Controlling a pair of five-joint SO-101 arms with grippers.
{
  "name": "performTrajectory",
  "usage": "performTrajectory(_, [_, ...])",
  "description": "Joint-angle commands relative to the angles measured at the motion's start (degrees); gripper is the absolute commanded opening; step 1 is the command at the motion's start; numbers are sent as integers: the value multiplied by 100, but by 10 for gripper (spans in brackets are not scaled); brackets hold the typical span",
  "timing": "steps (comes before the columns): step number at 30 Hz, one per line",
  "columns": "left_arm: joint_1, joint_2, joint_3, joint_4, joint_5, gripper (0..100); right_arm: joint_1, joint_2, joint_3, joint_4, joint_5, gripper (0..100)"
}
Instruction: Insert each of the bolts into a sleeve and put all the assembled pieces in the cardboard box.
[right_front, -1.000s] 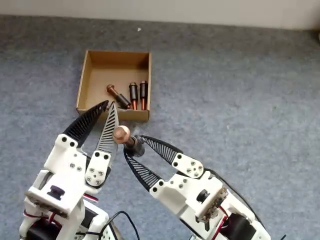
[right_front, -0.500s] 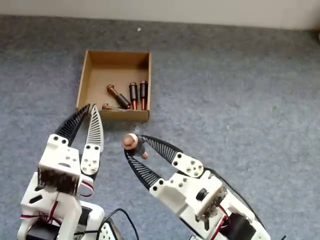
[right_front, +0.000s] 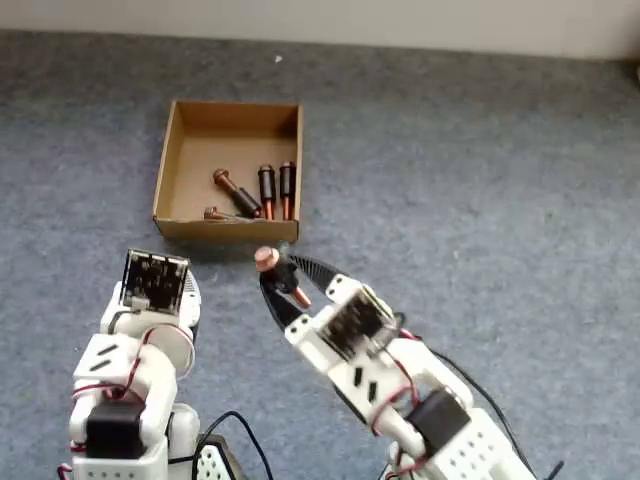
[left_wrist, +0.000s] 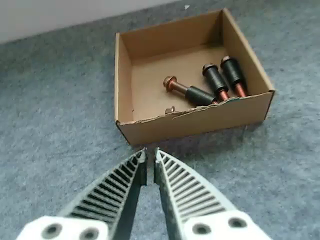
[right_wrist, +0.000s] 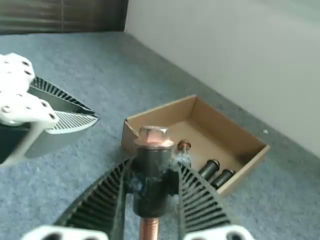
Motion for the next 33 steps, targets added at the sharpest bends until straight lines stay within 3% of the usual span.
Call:
performTrajectory(1, [-356, -57, 470, -563, -62, 53, 171, 1631, -840, -796, 18, 4])
performTrajectory(10, [-374, -57, 848, -756, -62, 53, 558, 5464, -2695, -2765, 9, 4])
performTrajectory(15, [-374, -57, 857, -747, -62, 53, 593, 7275, -4048, -3248, 9, 4])
performTrajectory(22, [-374, -57, 857, -738, -62, 53, 919, 9393, -5895, -3204, 0, 13])
performTrajectory(25, [-374, -48, 857, -738, -62, 53, 954, 9947, -6404, -2659, -9, 105])
performTrajectory(28, [-374, -48, 857, -738, -62, 53, 954, 10088, -6686, -2167, -360, 175])
performTrajectory(33, [-374, -48, 857, -738, -62, 53, 884, 9411, -6730, -1393, -492, 177])
